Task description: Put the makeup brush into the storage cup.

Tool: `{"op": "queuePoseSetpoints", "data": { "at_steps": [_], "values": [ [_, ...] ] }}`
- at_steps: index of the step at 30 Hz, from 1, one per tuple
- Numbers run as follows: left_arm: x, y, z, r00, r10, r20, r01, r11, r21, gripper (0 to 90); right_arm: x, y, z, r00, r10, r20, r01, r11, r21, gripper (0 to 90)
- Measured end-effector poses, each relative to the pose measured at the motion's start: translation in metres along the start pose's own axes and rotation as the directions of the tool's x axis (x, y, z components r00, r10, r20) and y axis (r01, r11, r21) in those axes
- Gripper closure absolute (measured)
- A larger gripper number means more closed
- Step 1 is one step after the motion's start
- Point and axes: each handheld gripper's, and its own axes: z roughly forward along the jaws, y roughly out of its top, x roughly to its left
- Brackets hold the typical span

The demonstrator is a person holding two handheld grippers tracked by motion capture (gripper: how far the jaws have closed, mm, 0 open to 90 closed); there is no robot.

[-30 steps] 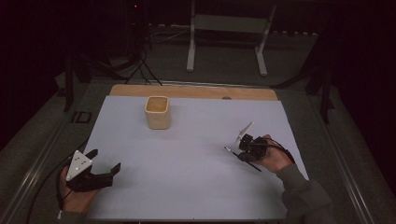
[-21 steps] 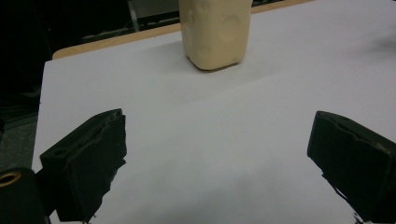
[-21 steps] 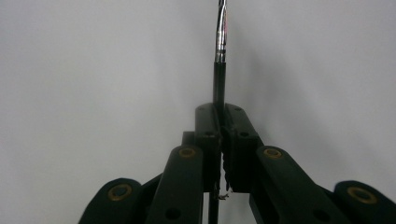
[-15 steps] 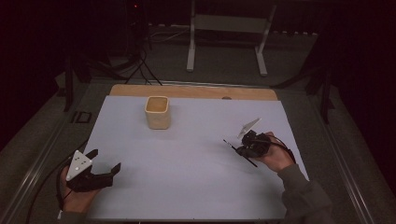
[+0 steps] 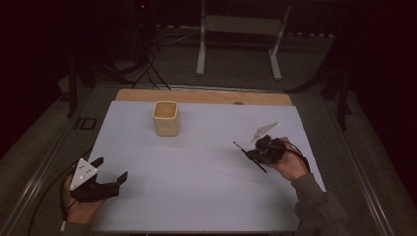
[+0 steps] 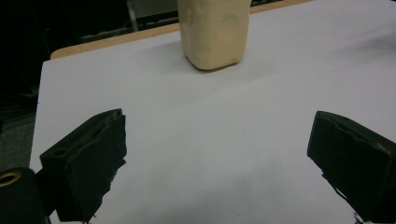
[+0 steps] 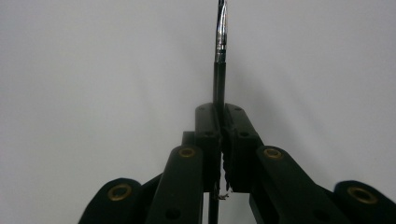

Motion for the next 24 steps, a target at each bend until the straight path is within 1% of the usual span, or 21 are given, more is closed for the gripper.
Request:
{"op": "queuePoseSetpoints", "data": {
  "at_steps": [1, 5, 10, 15, 21, 24],
  "values": [
    [0.0, 0.0, 0.0, 1.0, 0.001, 0.0, -0.001, 1.0, 0.001, 5.4, 0.0, 0.0, 0.0, 1.0, 0.0, 0.0, 0.0, 1.0, 0.0, 85.5],
    [0.0, 0.0, 0.0, 1.0, 0.001, 0.001, -0.001, 1.0, 0.002, 5.4, 0.0, 0.002, -0.004, 1.0, 0.004, 0.004, -0.004, 0.9989, -0.048, 85.4],
    [0.0, 0.0, 0.0, 1.0, 0.0, 0.001, 0.0, 1.0, 0.002, 5.4, 0.001, 0.002, -0.008, 1.0, 0.0, 0.008, 0.0, 0.9959, -0.091, 85.4],
    [0.0, 0.0, 0.0, 1.0, 0.002, 0.001, -0.002, 1.0, 0.001, 5.4, 0.002, 0.003, -0.01, 0.9999, 0.001, 0.017, 0.001, 0.9928, -0.12, 85.4],
    [0.0, 0.0, 0.0, 1.0, 0.002, 0.001, -0.002, 1.0, 0.001, 5.4, 0.003, 0.004, -0.011, 0.9995, 0.009, 0.03, -0.004, 0.9864, -0.165, 85.4],
    [0.0, 0.0, 0.0, 1.0, 0.0, 0.003, 0.0, 1.0, 0.0, 5.4, 0.003, 0.004, -0.012, 0.9997, 0.013, 0.021, -0.008, 0.9821, -0.188, 85.4]
  ]
}}
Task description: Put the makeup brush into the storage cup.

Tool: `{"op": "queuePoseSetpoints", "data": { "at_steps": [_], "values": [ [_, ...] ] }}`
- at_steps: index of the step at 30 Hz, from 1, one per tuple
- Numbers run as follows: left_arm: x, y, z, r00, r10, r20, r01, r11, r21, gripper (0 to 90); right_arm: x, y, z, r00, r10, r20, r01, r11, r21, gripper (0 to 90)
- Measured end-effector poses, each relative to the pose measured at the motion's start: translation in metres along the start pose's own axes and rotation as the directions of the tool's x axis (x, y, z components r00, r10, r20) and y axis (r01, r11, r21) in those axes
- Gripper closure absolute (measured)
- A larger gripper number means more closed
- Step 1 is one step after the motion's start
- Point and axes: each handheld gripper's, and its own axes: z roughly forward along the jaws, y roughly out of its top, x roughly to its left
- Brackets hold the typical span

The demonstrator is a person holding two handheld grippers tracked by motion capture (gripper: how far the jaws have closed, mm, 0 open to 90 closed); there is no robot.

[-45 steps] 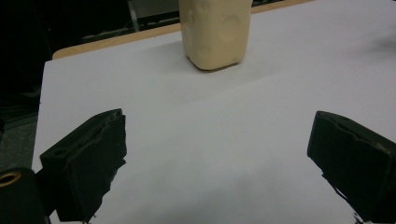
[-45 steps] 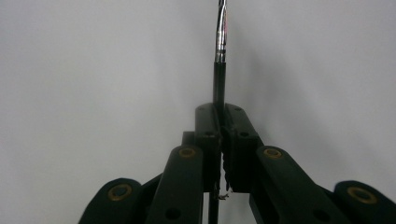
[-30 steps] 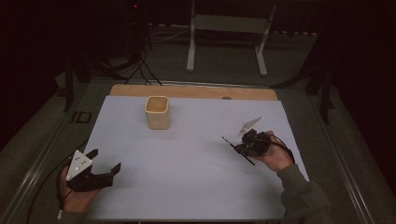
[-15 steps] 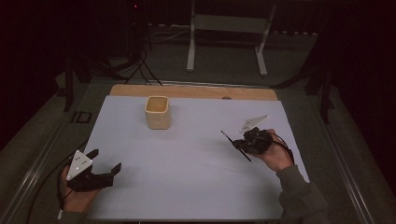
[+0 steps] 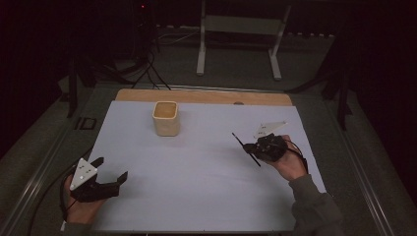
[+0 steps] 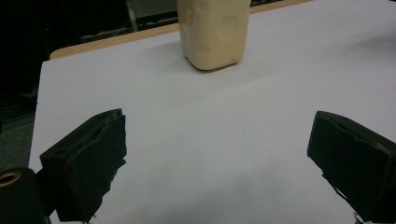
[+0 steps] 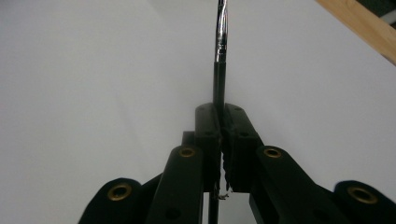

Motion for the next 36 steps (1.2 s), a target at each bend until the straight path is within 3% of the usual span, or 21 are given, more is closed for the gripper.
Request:
{"op": "queuePoseSetpoints", "data": {
  "at_steps": [12, 21, 36],
  "values": [
    [0.0006, 0.0, -0.0002, 0.9999, -0.011, 0.006, 0.011, 0.9999, -0.006, 5.4, 0.0006, 0.0007, -0.0042, 1.0, 0.008, -0.003, -0.008, 0.994, -0.109, 85.4],
    [0.0008, 0.0, -0.0002, 0.9998, -0.016, 0.011, 0.016, 0.9998, -0.008, 5.4, 0.003, 0.0028, -0.0055, 0.9999, 0.011, 0.001, -0.011, 0.9786, -0.205, 85.4],
    [-0.0009, 0.0005, -0.0003, 0.9991, -0.035, 0.024, 0.036, 0.9992, -0.018, 5.5, 0.0041, 0.003, -0.0004, 0.9991, 0.039, -0.02, -0.043, 0.9518, -0.304, 85.4]
  ]
}}
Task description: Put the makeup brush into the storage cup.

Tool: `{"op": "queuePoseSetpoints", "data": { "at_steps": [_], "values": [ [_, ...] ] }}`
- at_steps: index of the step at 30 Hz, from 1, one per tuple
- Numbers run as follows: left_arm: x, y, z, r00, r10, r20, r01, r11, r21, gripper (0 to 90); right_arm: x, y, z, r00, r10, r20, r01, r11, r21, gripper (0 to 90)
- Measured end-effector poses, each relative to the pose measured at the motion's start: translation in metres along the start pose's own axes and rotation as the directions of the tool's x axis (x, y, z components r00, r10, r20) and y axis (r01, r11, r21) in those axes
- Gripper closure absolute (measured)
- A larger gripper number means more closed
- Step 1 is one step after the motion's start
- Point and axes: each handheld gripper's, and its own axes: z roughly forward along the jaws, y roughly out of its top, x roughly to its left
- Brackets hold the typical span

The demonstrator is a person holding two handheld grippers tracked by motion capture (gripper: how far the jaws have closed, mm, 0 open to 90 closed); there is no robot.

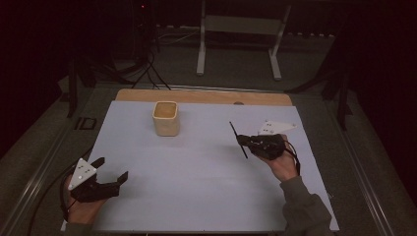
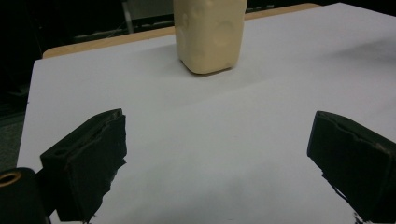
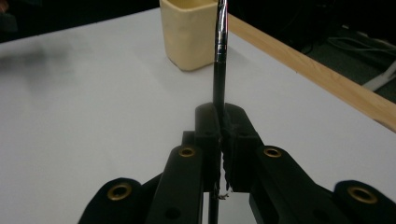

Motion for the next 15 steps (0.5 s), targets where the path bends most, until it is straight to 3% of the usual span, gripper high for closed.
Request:
{"op": "queuePoseSetpoints", "data": {
  "at_steps": [15],
  "values": [
    [-0.004, 0.016, 0.0, 0.9971, -0.041, 0.065, 0.044, 0.9974, -0.056, 5.5, 0.002, 0.007, 0.003, 0.9994, 0.004, -0.035, -0.006, 0.9986, -0.052, 85.4]
  ]
}}
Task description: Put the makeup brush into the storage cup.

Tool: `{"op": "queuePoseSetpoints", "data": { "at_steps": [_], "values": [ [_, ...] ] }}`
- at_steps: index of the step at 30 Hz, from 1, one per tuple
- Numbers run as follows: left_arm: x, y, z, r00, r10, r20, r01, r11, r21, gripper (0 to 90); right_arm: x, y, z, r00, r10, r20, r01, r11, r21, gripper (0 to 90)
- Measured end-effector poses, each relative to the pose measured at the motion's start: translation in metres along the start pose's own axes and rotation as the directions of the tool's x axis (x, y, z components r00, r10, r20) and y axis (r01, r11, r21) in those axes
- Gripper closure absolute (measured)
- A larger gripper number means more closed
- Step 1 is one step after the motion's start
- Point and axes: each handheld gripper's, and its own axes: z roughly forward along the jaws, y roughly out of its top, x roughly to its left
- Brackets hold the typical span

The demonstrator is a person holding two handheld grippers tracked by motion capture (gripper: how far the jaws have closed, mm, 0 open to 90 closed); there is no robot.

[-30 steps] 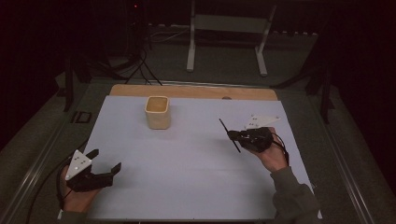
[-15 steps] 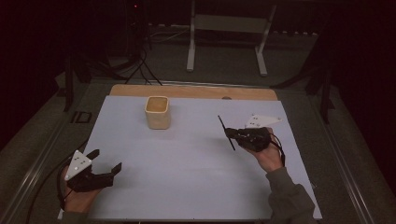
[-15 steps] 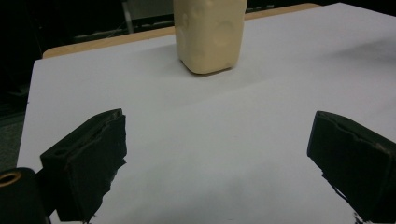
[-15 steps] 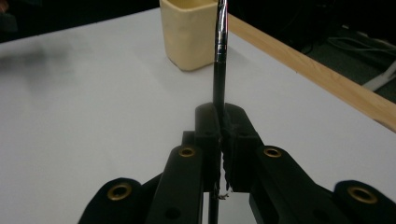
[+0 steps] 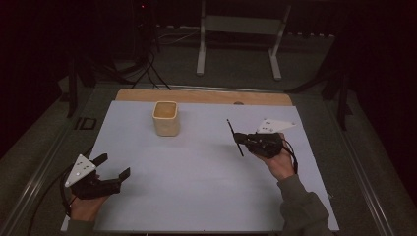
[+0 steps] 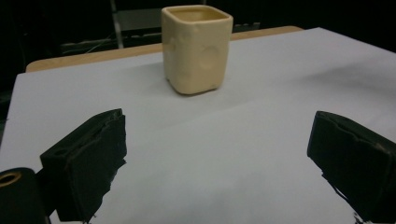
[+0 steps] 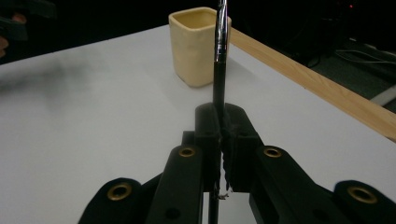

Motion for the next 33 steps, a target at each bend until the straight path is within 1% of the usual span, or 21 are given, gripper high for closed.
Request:
{"op": "queuePoseSetpoints", "data": {
  "at_steps": [6, 9, 13, 18, 24, 27, 33],
  "values": [
    [-0.009, 0.009, 0.006, 0.9982, 0.025, 0.054, -0.025, 0.9997, 0.003, 5.5, 0.002, 0.003, 0.001, 1.0, -0.006, -0.006, 0.006, 1.0, -0.007, 85.4],
    [-0.012, 0.014, 0.009, 0.9972, 0.028, 0.07, -0.027, 0.9996, -0.005, 5.5, 0.003, 0.005, 0.0, 0.9999, -0.007, -0.01, 0.007, 0.9999, -0.015, 85.4],
    [-0.013, 0.019, 0.012, 0.9964, 0.025, 0.081, -0.023, 0.9996, -0.016, 5.5, 0.003, 0.006, -0.001, 0.9999, -0.004, -0.014, 0.004, 0.9996, -0.026, 85.4],
    [-0.017, 0.026, 0.02, 0.9947, 0.022, 0.101, -0.02, 0.9995, -0.026, 5.5, 0.006, 0.009, -0.002, 0.9998, -0.01, -0.018, 0.009, 0.9994, -0.035, 85.4],
    [-0.022, 0.031, 0.027, 0.9944, 0.017, 0.105, -0.013, 0.9994, -0.032, 5.6, 0.008, 0.011, -0.001, 0.9997, -0.012, -0.023, 0.011, 0.9988, -0.047, 85.4],
    [-0.025, 0.036, 0.033, 0.995, 0.005, 0.1, -0.002, 0.9996, -0.028, 5.8, 0.012, 0.012, 0.002, 0.9994, -0.017, -0.031, 0.015, 0.9986, -0.051, 85.4],
    [-0.028, 0.041, 0.037, 0.9948, -0.006, 0.102, 0.01, 0.9993, -0.035, 6.0, 0.015, 0.013, 0.006, 0.9992, -0.017, -0.037, 0.015, 0.9983, -0.057, 85.4]
  ]
}}
